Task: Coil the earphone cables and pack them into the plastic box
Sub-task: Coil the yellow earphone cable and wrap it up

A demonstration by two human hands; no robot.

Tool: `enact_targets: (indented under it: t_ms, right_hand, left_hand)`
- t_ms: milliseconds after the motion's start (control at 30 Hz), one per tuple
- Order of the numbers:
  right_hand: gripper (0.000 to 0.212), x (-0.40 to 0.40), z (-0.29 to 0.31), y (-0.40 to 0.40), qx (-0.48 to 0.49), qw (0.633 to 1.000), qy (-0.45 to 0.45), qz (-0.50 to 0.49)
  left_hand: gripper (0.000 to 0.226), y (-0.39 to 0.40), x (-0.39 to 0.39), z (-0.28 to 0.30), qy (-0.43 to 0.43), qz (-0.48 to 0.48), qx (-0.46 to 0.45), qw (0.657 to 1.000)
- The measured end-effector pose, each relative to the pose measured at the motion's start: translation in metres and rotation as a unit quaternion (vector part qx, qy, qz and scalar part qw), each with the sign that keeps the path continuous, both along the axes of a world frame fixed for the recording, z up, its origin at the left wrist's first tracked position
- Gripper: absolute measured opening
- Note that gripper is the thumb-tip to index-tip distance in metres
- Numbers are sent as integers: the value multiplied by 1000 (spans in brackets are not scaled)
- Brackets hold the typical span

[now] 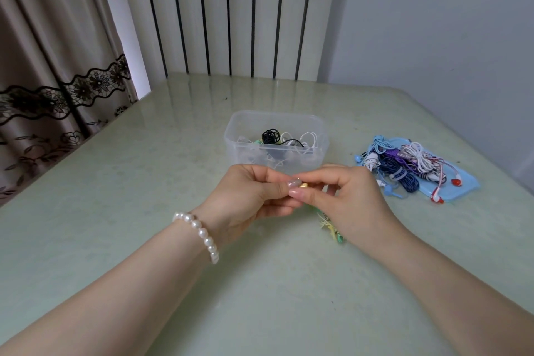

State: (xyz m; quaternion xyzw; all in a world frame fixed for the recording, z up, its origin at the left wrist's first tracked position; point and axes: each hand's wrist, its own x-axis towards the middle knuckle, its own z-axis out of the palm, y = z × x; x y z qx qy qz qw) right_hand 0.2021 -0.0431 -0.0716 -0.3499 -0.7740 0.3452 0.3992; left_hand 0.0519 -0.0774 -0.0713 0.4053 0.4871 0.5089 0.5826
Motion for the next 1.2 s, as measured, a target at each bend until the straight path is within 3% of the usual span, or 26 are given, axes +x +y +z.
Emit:
enact_targets:
  t_ms: [100,167,300,533,933,1100,1133,1200]
  right_hand:
    - [26,0,-2,5,-16,999,34,-38]
    - [22,1,-1,8,-46,995,74,-41]
    - [15,5,2,12,-87,991,102,-24]
    - [13,3,1,12,-125,985,118,-32]
    - [13,4,-1,14,-124,985,112,-31]
    - [11,7,-2,15,-175,973,142,-48]
    - [9,7,-1,16,-186,971,142,-53]
    - [8,8,0,15,-211,965,149,-54]
  left_hand:
    - [12,0,-3,4,8,-19,-6,1000]
    - [13,6,-14,9,41,32,12,999]
    - [10,17,-56,9,267,181,44,946]
    - [4,25,-60,-11,435,136,-2,890]
    - [8,25,-54,-12,475,77,-8,877]
    - [15,24,-54,-9,483,151,53,861]
    - [17,23,-53,-8,457,171,67,870]
    - [18,20,-44,-3,329,182,75,924]
